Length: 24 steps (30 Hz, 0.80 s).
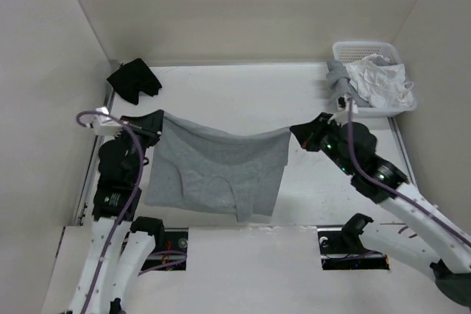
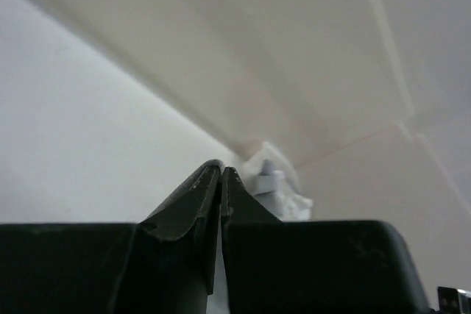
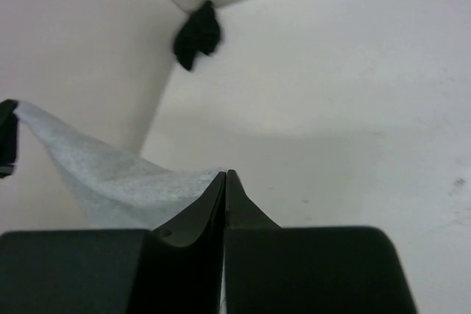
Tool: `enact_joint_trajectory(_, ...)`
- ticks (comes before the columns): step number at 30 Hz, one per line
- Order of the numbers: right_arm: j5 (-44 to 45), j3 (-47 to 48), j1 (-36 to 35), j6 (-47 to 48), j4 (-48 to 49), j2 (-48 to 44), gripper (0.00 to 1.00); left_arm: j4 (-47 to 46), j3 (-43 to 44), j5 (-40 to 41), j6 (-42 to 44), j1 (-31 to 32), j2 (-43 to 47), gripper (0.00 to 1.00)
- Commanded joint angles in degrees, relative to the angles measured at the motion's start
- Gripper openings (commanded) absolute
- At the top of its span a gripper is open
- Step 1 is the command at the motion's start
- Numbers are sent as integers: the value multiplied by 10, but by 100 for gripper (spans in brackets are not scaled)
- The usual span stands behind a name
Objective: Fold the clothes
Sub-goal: Fold the tank top
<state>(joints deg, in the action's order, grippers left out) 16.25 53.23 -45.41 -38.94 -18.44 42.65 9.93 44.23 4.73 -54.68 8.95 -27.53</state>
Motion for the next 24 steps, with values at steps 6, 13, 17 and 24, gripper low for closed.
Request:
enact_joint_trajectory(6,-209,-53,186,-36,246,241,0,-239,-109,-8,-59,-21,-365,0)
enact_joint_trajectory(13,-142,65,151,39,140,121,0,-196,27,30,-10,94,-244,0)
enact_joint_trajectory(17,-111,111,119,57,92,42,0,-149,76,70,38,110,-148,0)
enact_joint_trajectory(24,-33,133,1,64,42,-26,0,-84,112,115,66,169,-62,0)
